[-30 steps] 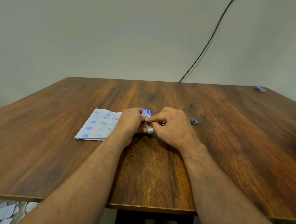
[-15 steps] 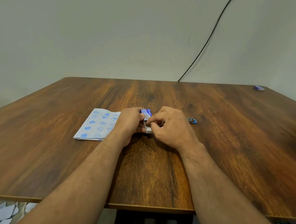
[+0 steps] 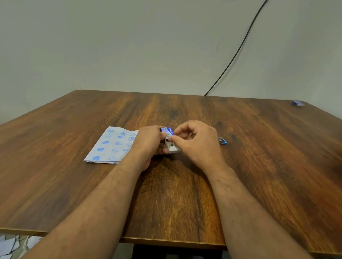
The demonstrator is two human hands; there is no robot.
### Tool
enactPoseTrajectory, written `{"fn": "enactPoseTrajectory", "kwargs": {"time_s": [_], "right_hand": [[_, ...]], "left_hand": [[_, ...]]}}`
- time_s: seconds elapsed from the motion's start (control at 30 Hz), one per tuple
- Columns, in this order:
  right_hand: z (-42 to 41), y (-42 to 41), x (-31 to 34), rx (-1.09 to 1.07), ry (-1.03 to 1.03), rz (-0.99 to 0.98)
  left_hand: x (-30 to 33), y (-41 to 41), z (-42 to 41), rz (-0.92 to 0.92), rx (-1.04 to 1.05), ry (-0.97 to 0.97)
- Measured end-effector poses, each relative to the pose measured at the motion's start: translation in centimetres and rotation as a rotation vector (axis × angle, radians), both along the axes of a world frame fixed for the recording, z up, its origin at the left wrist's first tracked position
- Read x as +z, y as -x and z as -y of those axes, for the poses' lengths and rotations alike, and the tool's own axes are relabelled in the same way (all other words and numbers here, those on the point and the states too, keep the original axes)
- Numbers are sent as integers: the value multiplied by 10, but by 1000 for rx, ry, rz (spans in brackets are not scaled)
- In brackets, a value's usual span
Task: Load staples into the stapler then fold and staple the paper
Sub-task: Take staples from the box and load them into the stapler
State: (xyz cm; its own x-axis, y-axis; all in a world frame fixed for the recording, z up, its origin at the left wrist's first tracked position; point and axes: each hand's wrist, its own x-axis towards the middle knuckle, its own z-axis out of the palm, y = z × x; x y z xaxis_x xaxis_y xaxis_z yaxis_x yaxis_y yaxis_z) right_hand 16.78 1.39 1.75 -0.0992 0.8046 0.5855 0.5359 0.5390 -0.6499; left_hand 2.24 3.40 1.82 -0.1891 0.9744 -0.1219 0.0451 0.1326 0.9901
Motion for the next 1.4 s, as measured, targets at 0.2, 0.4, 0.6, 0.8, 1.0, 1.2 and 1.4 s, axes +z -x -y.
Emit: {"fn": "enactPoseTrajectory", "kwargs": {"time_s": [0.2, 0.4, 0.6, 0.8, 1.0, 1.2, 1.4], "right_hand": [[0, -1, 0, -44, -15, -20], [2, -3, -2, -46, -52, 170], [2, -3, -1, -69, -38, 266], [4, -4, 0, -88, -64, 291], [4, -5, 1, -80, -18, 373], [3, -5, 2, -86, 15, 373], [2, -2, 1, -84, -45, 425]], "left_hand": [[-2, 0, 7, 51, -18, -40], [3, -1, 15, 80, -25, -55], [7, -3, 21, 100, -33, -74], [4, -2, 20, 100, -9, -91], [3, -2, 20, 91, -20, -99], [2, -3, 21, 65, -30, -120], [3, -3, 22, 86, -34, -118]]}}
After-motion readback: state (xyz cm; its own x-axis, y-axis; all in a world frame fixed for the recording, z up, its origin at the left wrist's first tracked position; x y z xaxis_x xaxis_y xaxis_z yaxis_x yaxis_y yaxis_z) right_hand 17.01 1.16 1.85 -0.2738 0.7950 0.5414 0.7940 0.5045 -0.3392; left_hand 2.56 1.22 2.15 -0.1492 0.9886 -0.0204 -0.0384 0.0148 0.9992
